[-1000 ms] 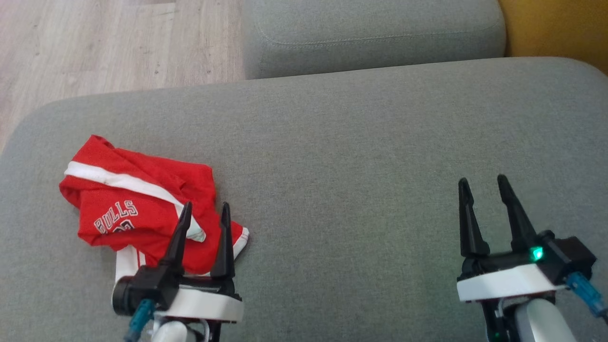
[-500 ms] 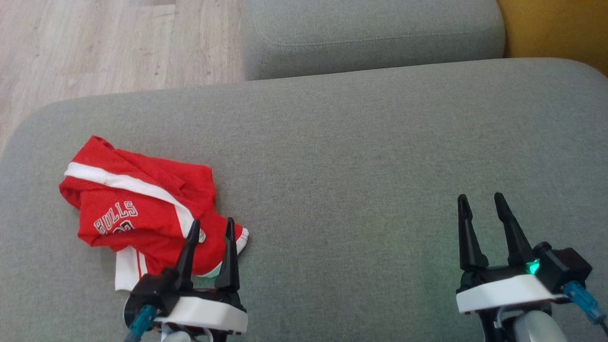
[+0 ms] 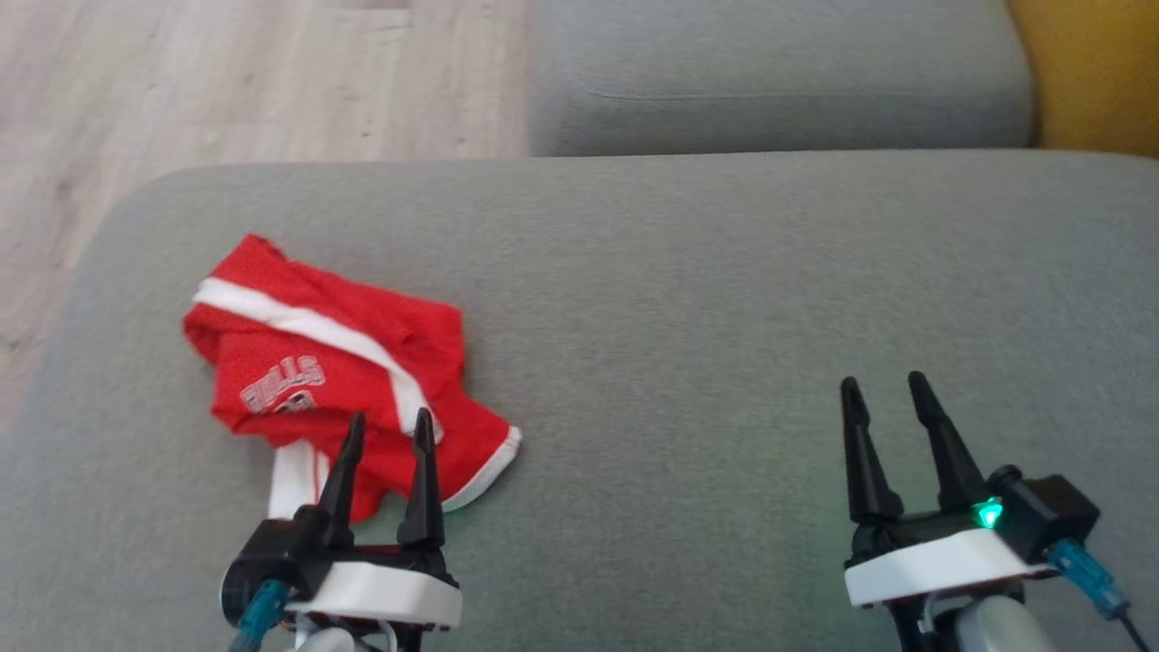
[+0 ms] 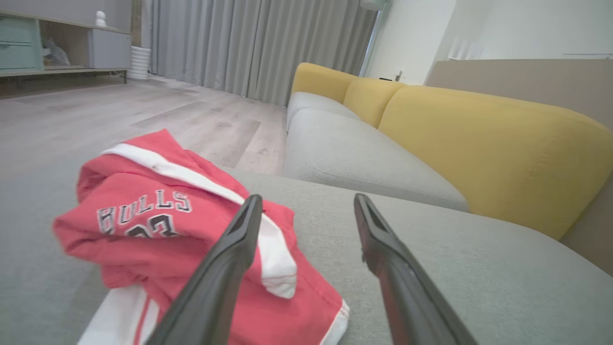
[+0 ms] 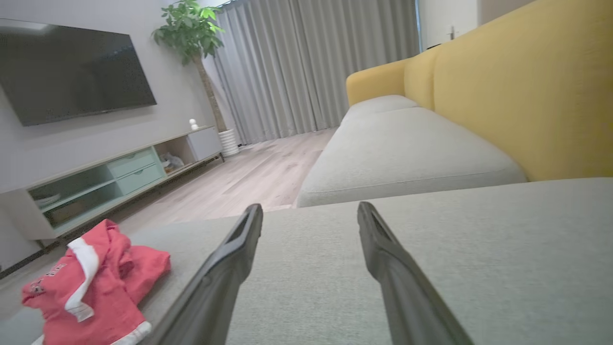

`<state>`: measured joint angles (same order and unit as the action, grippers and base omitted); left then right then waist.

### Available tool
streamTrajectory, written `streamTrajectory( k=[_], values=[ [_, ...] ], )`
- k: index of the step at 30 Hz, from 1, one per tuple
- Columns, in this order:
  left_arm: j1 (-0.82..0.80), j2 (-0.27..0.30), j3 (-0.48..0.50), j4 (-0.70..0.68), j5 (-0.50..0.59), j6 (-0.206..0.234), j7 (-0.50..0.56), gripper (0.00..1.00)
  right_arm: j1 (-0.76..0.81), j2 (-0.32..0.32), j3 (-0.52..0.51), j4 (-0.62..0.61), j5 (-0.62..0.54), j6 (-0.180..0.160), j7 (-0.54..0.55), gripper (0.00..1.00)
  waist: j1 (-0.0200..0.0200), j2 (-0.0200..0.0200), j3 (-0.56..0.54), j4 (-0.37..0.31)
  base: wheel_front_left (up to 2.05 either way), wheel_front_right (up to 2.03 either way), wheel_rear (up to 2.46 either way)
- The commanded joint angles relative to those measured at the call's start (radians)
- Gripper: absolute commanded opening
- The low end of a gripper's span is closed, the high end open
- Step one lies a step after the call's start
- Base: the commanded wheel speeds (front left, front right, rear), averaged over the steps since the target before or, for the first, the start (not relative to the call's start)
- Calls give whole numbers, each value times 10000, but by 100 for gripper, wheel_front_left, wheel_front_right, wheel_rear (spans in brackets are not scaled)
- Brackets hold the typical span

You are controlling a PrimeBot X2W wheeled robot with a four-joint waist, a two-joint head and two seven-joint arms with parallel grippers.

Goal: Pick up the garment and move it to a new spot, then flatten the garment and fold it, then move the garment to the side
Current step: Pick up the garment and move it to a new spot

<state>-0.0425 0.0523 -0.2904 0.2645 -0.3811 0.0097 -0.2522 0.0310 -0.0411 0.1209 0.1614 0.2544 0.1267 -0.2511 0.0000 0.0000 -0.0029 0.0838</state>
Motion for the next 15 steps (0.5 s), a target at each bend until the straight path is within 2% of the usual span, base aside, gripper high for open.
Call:
streamTrajectory(
  k=[1, 15],
  values=[
    [-241, -20, 399, -285, 102, 35, -95, 100, -228, -91, 325, -355, 54, 40, -107, 100, 0, 0, -46, 352, 0, 0, 0],
    [35, -20, 779, -18, 405, -63, -95, 100, 13, -91, 999, -350, 215, 40, -107, 100, 0, 0, -349, 2193, 0, 0, 0]
  ],
)
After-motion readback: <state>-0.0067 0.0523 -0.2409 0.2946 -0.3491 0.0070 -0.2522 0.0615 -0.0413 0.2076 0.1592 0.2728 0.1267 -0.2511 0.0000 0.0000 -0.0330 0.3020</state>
